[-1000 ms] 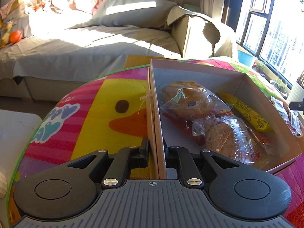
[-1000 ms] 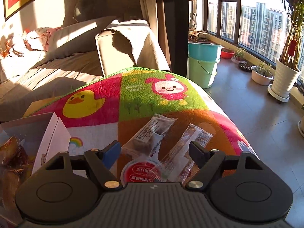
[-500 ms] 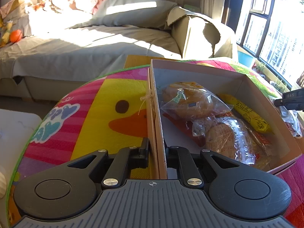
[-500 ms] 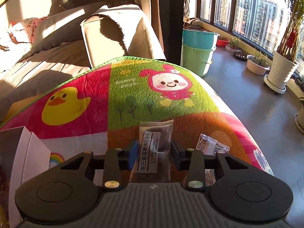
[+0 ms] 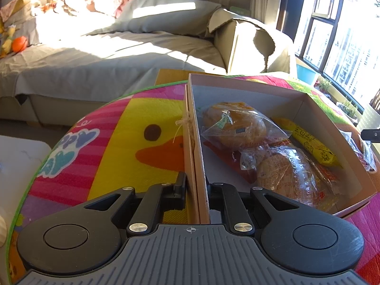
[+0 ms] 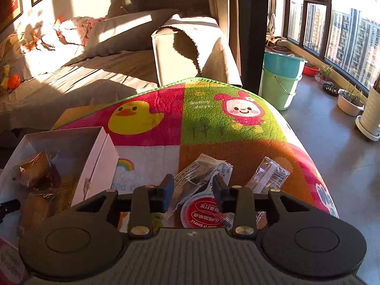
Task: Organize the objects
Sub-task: 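Grasp the brown cookie packet with the right gripper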
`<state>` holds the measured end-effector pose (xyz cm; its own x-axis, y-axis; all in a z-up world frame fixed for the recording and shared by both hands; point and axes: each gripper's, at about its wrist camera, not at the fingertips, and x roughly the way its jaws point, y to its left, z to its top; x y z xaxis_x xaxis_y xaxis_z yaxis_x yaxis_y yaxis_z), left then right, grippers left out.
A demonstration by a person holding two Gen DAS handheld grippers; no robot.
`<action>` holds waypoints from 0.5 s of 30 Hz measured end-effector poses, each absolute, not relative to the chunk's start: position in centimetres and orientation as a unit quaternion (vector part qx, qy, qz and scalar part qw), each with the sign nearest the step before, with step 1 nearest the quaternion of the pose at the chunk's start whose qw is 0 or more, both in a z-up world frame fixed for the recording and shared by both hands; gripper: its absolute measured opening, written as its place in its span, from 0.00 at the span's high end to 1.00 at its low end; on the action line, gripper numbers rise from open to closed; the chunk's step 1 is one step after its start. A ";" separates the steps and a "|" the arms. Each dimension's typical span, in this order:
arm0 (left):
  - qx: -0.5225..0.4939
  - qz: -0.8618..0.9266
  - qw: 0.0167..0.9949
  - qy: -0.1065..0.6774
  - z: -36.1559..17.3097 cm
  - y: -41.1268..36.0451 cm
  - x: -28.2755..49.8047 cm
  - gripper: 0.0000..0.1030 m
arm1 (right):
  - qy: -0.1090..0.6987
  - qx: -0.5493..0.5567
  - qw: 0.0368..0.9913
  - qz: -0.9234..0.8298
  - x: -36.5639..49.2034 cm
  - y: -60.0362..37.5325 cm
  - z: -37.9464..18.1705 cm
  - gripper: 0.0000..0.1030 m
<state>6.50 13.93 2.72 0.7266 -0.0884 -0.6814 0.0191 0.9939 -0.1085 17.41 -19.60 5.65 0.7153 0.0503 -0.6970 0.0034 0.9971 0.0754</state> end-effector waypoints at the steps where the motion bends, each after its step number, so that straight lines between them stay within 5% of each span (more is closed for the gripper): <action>1: -0.047 -0.029 0.928 0.369 2.7 13.9 6.5 0.88 | 0.387 0.058 0.920 0.015 18.2 -19.9 5.2 0.60; 5: -0.044 -0.027 0.928 0.369 2.8 13.7 6.6 0.88 | 0.429 0.116 0.896 0.003 20.9 -20.1 2.8 0.59; 15: -0.043 -0.027 0.928 0.370 2.7 13.7 6.7 0.88 | 0.413 0.031 0.910 0.005 23.7 -16.2 0.8 0.53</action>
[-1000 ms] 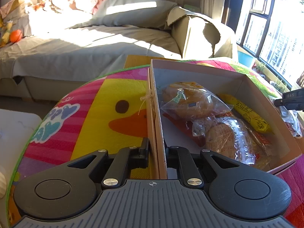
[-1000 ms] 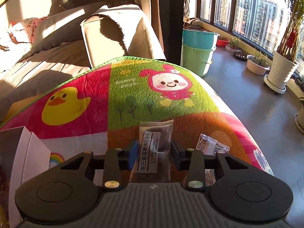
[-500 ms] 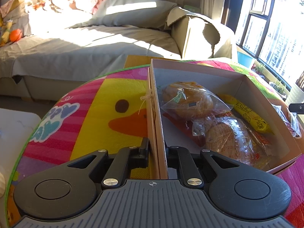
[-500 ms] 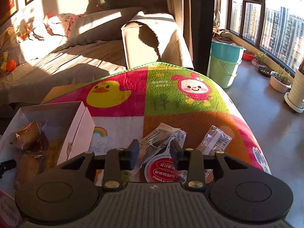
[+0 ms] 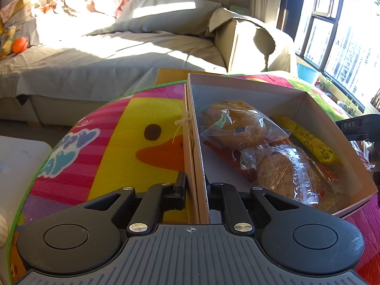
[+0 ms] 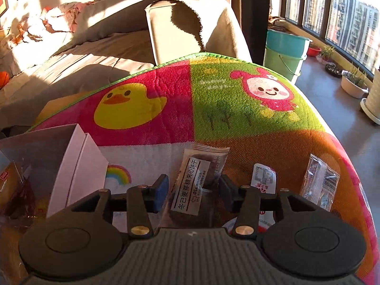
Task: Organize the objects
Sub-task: 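Grasp the brown cookie packet with the right gripper, then carry the cookie packet into the pink box and release it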
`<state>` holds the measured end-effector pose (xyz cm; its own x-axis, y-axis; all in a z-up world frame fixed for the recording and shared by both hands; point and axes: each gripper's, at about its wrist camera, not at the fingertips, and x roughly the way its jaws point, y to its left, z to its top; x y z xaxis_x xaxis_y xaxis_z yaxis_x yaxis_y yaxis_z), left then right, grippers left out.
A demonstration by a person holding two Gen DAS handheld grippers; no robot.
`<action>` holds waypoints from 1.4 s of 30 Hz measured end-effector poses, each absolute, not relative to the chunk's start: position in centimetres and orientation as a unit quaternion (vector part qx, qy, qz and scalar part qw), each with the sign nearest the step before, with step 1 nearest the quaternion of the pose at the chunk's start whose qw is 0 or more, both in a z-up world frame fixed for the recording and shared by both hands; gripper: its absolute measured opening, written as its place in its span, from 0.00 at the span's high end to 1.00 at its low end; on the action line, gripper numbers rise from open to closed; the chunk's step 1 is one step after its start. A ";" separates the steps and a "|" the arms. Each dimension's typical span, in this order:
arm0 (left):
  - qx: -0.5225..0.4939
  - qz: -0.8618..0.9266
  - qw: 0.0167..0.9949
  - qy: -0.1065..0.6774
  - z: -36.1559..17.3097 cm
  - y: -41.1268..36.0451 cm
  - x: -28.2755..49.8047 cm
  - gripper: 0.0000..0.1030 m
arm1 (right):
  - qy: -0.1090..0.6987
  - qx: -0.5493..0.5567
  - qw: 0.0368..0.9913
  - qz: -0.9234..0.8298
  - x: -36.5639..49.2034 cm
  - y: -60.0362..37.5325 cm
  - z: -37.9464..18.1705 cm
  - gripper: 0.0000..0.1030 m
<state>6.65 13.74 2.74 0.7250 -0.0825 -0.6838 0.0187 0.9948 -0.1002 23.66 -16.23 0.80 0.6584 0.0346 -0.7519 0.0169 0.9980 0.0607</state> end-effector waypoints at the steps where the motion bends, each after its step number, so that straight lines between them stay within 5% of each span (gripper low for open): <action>1: -0.043 -0.027 0.928 0.370 2.7 13.7 6.6 0.88 | 0.411 0.022 0.911 0.010 23.7 -16.0 0.7 0.53; 7: -0.042 -0.026 0.928 0.369 2.7 13.7 6.6 0.88 | 0.407 0.009 0.913 0.035 22.1 -15.4 1.0 0.62; 15: -0.046 -0.029 0.928 0.369 2.7 14.0 6.6 0.87 | 0.405 -0.003 0.909 0.099 15.1 -15.1 3.7 0.88; 19: -0.047 -0.029 0.928 0.368 2.6 14.0 6.6 0.87 | 0.415 -0.003 0.903 0.113 13.6 -15.3 4.3 0.83; 23: -0.047 -0.030 0.928 0.368 2.6 14.0 6.6 0.87 | 0.425 -0.013 0.901 0.091 14.0 -14.9 2.9 0.52; 27: -0.047 -0.029 0.928 0.369 2.6 13.9 6.6 0.87 | 0.423 -0.029 0.902 0.079 14.8 -14.9 1.0 0.43; 29: -0.044 -0.029 0.928 0.370 2.7 13.8 6.5 0.87 | 0.417 -0.022 0.905 0.081 14.8 -15.1 1.1 0.43; 32: -0.043 -0.027 0.927 0.371 2.8 13.7 6.5 0.87 | 0.425 -0.027 0.899 0.100 14.1 -14.8 1.5 0.63; 42: -0.046 -0.027 0.927 0.370 2.8 13.9 6.5 0.87 | 0.379 -0.016 0.916 0.130 9.8 -15.2 8.7 0.65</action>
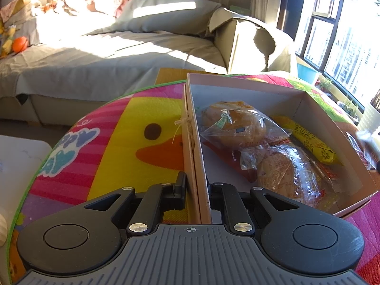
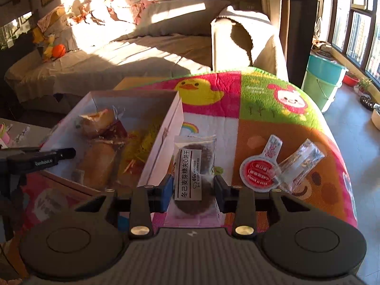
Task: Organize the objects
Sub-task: 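Carry the cookie packet into the pink box and release it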
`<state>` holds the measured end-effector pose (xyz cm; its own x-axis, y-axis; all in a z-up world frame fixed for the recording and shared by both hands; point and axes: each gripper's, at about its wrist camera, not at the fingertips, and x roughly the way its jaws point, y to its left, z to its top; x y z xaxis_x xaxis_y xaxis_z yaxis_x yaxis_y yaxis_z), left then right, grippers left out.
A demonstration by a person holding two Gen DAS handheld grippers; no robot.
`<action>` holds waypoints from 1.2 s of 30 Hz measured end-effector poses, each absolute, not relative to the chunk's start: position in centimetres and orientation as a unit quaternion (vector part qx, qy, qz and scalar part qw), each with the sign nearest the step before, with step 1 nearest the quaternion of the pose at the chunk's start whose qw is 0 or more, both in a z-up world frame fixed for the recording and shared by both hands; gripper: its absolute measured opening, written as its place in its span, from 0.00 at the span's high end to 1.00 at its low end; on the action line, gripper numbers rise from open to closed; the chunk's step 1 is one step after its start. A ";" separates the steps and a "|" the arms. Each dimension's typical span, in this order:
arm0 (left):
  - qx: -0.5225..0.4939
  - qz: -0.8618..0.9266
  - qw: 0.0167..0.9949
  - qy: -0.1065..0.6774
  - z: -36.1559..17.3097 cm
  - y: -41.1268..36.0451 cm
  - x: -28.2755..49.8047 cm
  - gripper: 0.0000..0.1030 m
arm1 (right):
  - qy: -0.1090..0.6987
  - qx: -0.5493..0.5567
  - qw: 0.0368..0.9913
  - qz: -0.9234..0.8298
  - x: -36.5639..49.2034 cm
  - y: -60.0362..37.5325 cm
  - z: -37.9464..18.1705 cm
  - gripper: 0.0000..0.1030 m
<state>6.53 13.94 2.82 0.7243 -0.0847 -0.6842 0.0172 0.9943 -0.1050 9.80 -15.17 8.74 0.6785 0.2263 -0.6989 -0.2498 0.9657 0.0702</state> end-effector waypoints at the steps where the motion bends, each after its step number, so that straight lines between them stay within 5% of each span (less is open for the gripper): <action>1: -0.046 -0.027 0.927 0.370 2.8 14.0 6.5 0.87 | 0.362 -0.010 0.923 0.134 9.6 -15.2 10.2 0.65; 8: -0.048 -0.028 0.927 0.370 2.8 14.1 6.6 0.87 | 0.277 0.050 0.939 0.196 10.1 -13.0 16.3 0.65; 21: -0.050 -0.031 0.927 0.370 2.9 14.1 6.4 0.87 | 0.329 0.060 0.918 0.210 15.6 -5.1 11.4 0.64; 26: -0.049 -0.031 0.927 0.370 2.8 14.1 6.4 0.86 | 0.341 0.063 0.915 0.208 15.9 -5.2 10.5 0.49; 36: -0.046 -0.028 0.928 0.370 2.9 14.0 6.3 0.87 | 0.333 0.039 0.927 0.169 14.6 -8.5 9.8 0.44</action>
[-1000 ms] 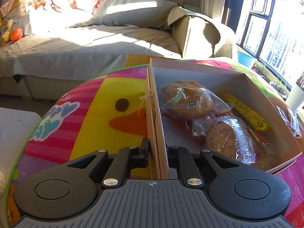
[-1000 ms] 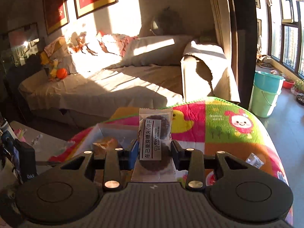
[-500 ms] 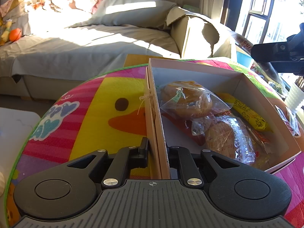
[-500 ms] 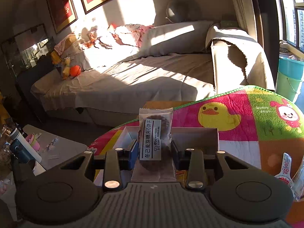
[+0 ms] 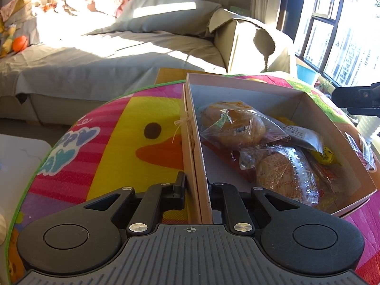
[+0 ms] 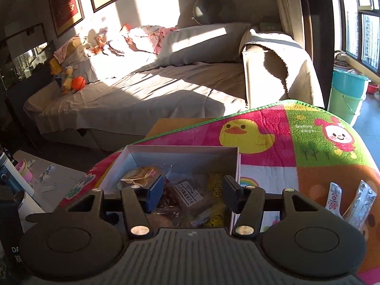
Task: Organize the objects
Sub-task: 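Carry the cookie packet into the pink box and release it, then move the right gripper back toward the remaining small packets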
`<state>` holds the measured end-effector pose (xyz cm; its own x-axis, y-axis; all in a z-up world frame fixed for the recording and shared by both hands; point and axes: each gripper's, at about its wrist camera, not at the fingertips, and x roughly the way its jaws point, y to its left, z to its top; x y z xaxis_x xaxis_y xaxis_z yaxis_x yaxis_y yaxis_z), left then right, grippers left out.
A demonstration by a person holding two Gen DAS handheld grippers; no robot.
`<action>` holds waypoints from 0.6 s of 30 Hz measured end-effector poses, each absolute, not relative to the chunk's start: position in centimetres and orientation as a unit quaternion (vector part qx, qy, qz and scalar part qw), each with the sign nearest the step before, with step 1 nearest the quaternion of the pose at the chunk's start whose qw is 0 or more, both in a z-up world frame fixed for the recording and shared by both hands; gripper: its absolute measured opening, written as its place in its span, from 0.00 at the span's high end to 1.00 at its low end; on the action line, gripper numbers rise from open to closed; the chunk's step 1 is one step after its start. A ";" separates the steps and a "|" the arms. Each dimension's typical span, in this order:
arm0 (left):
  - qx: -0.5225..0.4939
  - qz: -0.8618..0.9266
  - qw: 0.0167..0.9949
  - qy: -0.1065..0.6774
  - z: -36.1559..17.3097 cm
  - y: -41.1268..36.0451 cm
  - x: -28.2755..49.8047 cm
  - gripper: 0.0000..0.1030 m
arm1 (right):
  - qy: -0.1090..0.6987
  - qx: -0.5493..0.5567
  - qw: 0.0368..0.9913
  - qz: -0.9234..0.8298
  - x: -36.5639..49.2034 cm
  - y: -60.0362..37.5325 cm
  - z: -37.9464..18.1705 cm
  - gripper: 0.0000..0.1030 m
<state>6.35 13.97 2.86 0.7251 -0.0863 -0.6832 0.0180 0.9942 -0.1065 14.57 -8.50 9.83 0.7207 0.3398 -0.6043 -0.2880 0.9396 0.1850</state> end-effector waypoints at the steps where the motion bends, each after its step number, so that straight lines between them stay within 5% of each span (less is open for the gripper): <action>1: -0.046 -0.028 0.928 0.369 2.9 14.0 6.3 0.87 | 0.330 0.034 0.929 0.164 14.5 -9.0 9.9 0.43; 18: -0.046 -0.025 0.927 0.372 2.8 13.8 6.4 0.87 | 0.270 -0.013 0.962 0.032 12.9 -17.9 9.1 0.19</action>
